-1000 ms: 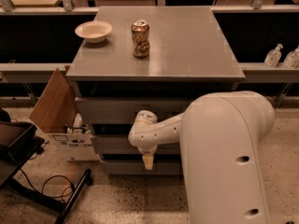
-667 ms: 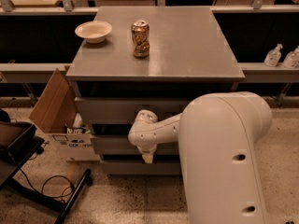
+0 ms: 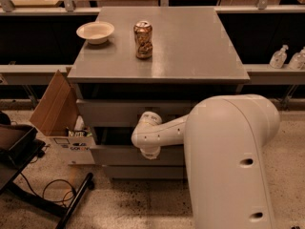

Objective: Open middle drawer

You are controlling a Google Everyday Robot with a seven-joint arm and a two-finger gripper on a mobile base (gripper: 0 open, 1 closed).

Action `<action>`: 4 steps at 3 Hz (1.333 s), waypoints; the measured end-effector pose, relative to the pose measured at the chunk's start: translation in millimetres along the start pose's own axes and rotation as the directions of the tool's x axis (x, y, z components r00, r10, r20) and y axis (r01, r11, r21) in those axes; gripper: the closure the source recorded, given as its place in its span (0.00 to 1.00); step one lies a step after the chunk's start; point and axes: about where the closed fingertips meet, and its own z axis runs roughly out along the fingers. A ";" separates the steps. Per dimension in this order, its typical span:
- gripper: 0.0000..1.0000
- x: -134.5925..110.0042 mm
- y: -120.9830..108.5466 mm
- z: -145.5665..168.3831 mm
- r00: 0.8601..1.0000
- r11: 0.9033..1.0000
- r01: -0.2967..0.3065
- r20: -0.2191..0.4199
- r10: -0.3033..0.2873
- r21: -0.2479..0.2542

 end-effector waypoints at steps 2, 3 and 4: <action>1.00 0.4 -2.3 -9.6 1.000 1.000 0.000 0.000 0.000 0.000; 1.00 0.4 -2.3 -9.7 1.000 1.000 0.000 0.000 0.000 0.000; 1.00 0.4 -2.3 -9.8 1.000 1.000 0.000 0.000 0.000 0.000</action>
Offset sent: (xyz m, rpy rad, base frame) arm -0.2940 -0.1003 0.1535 0.1510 0.2139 -0.0612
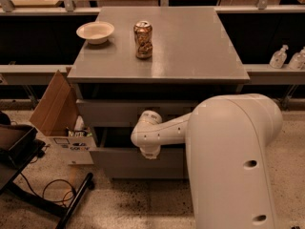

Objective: Open middle drawer

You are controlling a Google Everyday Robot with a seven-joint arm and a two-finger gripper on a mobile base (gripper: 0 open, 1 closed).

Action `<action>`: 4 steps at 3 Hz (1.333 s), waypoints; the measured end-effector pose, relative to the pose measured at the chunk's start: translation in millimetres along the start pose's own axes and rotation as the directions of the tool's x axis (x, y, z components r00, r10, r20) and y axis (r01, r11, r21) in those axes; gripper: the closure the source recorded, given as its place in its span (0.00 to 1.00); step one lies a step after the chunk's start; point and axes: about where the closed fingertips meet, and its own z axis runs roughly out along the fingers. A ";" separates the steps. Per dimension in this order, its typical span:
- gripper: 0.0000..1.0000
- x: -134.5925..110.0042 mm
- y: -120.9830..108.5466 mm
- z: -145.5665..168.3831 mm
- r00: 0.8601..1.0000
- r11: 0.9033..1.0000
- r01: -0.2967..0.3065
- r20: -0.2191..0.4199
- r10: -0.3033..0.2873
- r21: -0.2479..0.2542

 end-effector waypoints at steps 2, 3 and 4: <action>0.86 9.7 20.9 -14.5 1.000 0.999 -0.008 0.001 0.008 -0.031; 0.62 10.3 22.1 -13.1 1.000 0.999 -0.007 -0.001 0.007 -0.034; 0.31 11.2 23.7 -11.2 1.000 0.999 -0.007 -0.003 0.007 -0.037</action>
Offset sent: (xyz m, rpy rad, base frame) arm -0.0248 -0.0063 0.0096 0.0065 0.0300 -0.0090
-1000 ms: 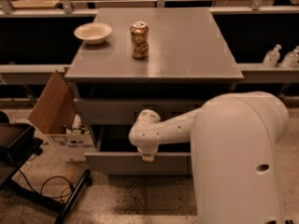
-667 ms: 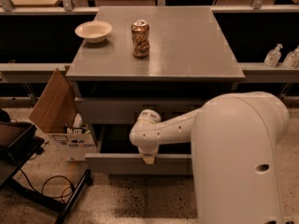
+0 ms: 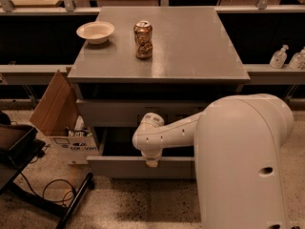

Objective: Open middle drawer

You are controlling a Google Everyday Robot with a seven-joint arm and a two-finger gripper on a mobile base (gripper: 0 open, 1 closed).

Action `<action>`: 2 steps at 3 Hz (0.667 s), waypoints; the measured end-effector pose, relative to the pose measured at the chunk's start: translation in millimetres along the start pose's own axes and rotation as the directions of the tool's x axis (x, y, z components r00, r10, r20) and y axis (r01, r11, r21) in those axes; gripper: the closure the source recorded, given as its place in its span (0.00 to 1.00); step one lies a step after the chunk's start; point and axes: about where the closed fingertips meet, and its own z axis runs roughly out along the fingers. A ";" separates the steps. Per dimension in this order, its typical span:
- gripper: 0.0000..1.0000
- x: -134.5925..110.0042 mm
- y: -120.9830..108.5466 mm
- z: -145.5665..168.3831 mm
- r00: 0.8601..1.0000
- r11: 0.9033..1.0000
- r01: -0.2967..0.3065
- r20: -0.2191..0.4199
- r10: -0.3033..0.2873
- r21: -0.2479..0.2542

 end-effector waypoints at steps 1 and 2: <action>0.08 0.5 0.9 1.2 1.000 1.000 0.000 -0.001 0.000 -0.002; 0.00 0.9 1.7 2.1 1.000 1.000 0.001 -0.002 -0.001 -0.004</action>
Offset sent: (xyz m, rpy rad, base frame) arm -0.0006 -0.0004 -0.0011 -0.0008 0.0019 0.0000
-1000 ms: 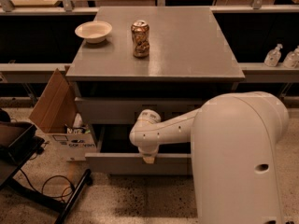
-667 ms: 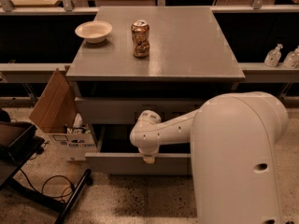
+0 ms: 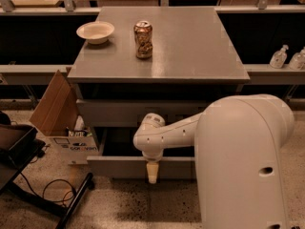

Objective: Open middle drawer

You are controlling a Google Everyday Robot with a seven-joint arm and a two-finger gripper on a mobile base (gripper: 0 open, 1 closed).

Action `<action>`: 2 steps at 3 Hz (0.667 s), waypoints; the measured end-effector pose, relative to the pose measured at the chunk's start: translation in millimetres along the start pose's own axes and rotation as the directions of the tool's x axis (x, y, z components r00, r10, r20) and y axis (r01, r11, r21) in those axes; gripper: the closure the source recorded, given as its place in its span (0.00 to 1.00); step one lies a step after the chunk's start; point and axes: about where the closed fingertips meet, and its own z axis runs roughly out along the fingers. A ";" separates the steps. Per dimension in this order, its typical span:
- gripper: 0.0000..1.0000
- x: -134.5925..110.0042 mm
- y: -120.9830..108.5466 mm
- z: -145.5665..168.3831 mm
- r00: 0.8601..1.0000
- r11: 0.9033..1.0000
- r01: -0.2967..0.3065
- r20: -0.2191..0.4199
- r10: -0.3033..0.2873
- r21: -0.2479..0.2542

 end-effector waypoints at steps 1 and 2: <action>0.18 0.6 1.1 1.4 1.000 1.000 0.000 -0.002 0.000 -0.003; 0.49 9.4 24.6 3.3 1.000 0.998 -0.016 -0.025 0.014 -0.054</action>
Offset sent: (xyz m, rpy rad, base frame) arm -0.0366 -0.0074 -0.0133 -0.0242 0.0881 -0.0228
